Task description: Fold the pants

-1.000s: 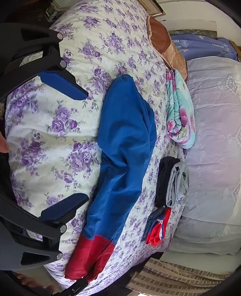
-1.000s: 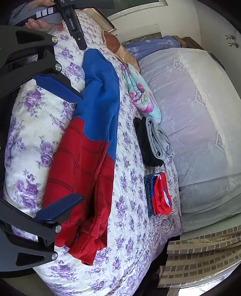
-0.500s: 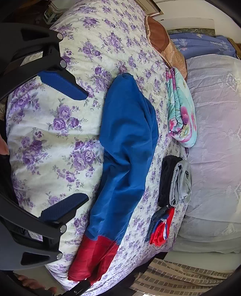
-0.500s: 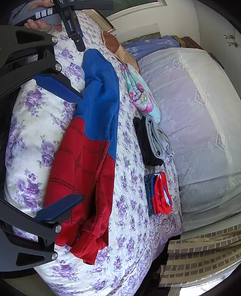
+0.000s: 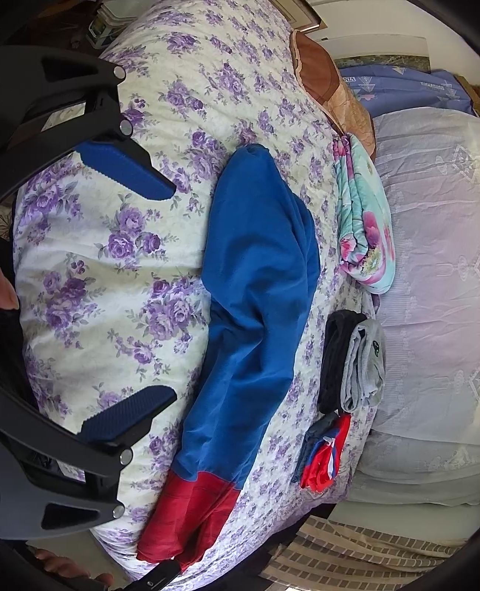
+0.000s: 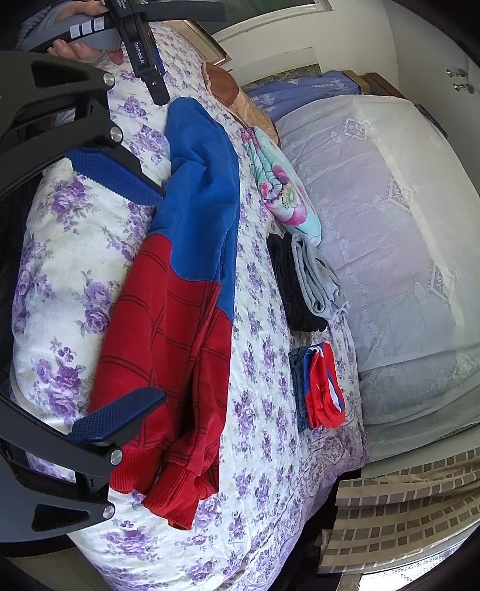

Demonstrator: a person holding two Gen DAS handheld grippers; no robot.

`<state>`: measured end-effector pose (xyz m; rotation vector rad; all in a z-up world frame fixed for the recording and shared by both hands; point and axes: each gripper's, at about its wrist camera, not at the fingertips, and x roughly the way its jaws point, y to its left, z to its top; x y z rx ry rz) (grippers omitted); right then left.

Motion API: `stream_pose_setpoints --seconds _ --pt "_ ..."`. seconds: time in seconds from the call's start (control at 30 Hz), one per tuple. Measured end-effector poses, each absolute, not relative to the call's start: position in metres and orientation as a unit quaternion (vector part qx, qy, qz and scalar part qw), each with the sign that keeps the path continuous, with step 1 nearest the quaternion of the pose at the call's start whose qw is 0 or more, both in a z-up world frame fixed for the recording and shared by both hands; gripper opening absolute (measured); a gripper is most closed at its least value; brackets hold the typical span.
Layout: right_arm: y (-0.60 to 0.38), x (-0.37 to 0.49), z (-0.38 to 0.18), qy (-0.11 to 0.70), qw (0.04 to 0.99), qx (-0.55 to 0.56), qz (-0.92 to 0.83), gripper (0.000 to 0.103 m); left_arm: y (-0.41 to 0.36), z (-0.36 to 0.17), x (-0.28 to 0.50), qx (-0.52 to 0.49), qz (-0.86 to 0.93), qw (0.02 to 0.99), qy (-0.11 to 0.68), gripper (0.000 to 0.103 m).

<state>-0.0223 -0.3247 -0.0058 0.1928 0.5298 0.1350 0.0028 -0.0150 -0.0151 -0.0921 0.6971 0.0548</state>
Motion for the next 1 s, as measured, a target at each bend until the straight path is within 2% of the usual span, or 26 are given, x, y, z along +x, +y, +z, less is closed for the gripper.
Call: stream_pose_setpoints --seconds 1.0 --pt "-0.3196 -0.0211 -0.0115 0.268 0.957 0.093 0.067 0.099 -0.0133 -0.0181 0.0039 -0.046 0.026 0.936 0.348 0.098"
